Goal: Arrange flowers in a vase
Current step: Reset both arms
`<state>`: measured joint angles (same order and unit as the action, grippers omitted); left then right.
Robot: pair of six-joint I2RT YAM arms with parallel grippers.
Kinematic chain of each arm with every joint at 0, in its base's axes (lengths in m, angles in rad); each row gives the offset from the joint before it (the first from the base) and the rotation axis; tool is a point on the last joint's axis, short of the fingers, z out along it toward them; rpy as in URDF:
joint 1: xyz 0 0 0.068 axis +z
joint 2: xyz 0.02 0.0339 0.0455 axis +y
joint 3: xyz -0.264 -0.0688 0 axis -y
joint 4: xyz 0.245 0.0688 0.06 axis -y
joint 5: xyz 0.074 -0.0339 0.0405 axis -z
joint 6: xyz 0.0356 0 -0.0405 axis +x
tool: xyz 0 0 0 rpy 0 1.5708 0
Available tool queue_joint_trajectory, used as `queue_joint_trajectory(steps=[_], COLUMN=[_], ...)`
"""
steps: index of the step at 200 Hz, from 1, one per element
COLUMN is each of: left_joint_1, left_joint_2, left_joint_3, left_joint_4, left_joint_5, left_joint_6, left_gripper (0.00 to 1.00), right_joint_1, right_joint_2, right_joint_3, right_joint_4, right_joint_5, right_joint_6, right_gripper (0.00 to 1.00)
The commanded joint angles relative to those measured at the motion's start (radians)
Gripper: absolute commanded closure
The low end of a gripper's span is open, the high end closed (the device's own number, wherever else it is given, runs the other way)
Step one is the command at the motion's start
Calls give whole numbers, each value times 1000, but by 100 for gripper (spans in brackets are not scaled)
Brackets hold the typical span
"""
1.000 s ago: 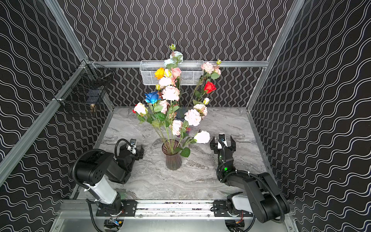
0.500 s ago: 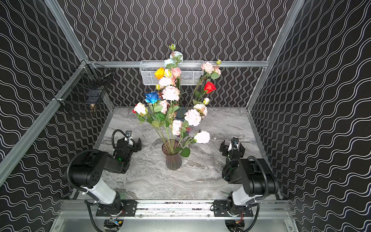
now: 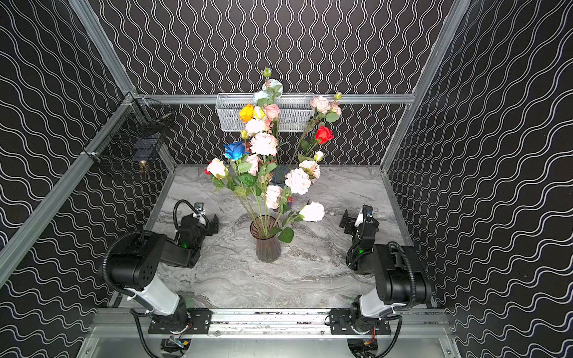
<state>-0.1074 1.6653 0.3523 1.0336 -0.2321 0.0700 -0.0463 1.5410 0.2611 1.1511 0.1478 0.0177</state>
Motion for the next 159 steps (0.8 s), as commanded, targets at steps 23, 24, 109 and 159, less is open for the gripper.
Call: queue_joint_trajectory(steps=[23,24,109,159], left_joint_1=[2,2,2,2], left_joint_2=[-4,-4,-4,-3], left_joint_3=[4,4,4,4], left_joint_4=[24,25,26,26], left_joint_5=[2,2,1,1], left_joint_6=[-10,-10,-10,-9], left_gripper=[1,1,1,1], right_joint_1=[2,2,2,2], right_joint_2=[2,1,2,-1], right_joint_3=[-3,-3,0,0], right_joint_4=[46,44,36,36], right_joint_5=[-14,-14,-11,-11], right_joint_6=[5,5,2,2], right_gripper=[1,1,1,1])
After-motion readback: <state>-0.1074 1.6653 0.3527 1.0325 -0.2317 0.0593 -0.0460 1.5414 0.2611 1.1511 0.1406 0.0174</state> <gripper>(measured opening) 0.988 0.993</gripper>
